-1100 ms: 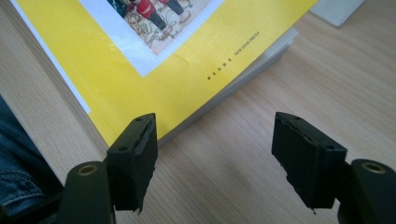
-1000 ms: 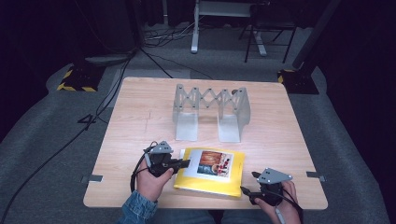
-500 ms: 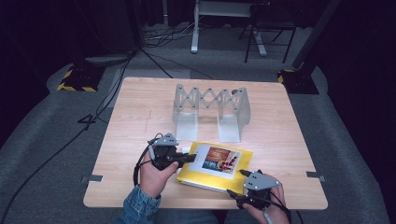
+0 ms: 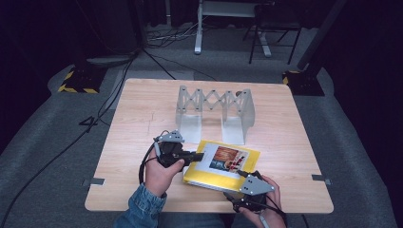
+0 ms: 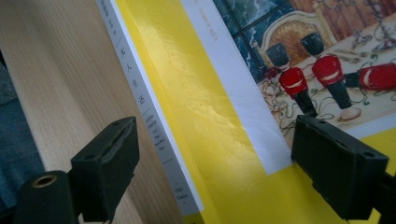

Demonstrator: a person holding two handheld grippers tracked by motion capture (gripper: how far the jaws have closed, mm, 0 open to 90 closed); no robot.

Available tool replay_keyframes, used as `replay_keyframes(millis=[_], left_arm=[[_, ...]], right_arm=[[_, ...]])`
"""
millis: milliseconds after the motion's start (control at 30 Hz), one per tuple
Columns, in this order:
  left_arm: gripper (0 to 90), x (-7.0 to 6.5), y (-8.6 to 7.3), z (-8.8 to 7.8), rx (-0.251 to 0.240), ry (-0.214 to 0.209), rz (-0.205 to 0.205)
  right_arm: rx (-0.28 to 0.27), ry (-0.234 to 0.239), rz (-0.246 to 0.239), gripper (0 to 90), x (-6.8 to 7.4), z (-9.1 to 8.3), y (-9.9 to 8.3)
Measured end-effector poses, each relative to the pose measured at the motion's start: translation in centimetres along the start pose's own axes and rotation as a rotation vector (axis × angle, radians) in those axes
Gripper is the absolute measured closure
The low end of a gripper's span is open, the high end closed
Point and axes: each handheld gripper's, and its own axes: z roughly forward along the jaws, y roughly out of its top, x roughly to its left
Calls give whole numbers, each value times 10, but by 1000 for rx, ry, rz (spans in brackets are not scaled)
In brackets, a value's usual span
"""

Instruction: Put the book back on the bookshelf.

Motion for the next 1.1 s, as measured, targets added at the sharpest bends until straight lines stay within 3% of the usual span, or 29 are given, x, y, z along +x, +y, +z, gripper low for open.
replay_keyframes(millis=[200, 333, 467, 933, 1100], left_arm=[[893, 4, 2, 6, 6, -1, -15], [893, 6, 4, 8, -3, -18, -29], [893, 5, 6, 9, -14, -42, -35], [894, 14, 3, 9, -31, -58, -90], [893, 18, 1, 9, -36, -54, -119]], right_arm=[[26, -37, -36, 155, 3, 10, -1], [33, -66, -84, 146, 7, 16, -1], [40, -130, -149, 141, 10, 20, -1], [9, -269, -281, 165, 5, 39, -4], [7, -281, -304, 162, 1, 43, -3]])
